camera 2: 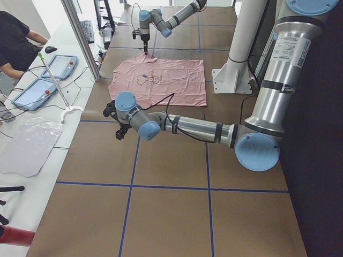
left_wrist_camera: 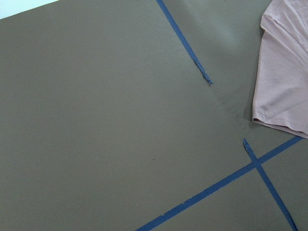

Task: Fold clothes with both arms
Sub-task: 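Fold the grasped sleeve inward over the shirt body with the right gripper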

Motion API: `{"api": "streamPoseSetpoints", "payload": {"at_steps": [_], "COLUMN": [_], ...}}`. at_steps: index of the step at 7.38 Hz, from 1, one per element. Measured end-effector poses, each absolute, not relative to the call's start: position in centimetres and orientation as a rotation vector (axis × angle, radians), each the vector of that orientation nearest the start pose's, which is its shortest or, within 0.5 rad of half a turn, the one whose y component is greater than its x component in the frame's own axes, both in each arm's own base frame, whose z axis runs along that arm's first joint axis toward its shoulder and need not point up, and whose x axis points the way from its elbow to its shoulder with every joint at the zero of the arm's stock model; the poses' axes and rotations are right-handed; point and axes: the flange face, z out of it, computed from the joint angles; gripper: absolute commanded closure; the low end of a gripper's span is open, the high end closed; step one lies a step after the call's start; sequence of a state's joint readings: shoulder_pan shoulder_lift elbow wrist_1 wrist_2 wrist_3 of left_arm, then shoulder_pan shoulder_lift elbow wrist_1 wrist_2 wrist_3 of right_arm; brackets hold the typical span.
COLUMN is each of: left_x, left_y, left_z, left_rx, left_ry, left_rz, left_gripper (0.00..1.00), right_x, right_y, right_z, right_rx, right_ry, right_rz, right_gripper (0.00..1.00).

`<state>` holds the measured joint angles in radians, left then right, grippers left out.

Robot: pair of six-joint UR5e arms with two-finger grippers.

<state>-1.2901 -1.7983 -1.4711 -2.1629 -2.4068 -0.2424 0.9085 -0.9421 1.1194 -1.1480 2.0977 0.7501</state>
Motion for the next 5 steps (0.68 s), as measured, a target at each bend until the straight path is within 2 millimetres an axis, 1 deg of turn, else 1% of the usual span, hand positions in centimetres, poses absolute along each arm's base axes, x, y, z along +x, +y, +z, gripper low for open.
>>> {"api": "streamPoseSetpoints", "payload": {"at_steps": [2,3,4,5], "left_x": [11.0,11.0,11.0,11.0], "left_y": [-59.7,-59.7,-59.7,-59.7], "left_z": [51.1,51.1,51.1,51.2], "left_rx": [0.447,0.447,0.447,0.447], "left_ry": [0.947,0.948,0.947,0.947], "left_rz": [0.335,0.335,0.335,0.335], "left_gripper": [0.00,0.00,0.00,0.00], "right_x": [-40.5,-40.5,-40.5,-40.8], "right_y": [-65.8,-65.9,-66.0,-66.3], "right_z": [44.6,44.2,43.7,42.7], "right_rx": [0.122,0.128,0.134,0.145], "right_ry": [-0.774,-0.779,-0.783,-0.791], "right_rz": [-0.076,-0.076,-0.077,-0.080], "right_gripper": [0.72,0.82,1.00,1.00]}}
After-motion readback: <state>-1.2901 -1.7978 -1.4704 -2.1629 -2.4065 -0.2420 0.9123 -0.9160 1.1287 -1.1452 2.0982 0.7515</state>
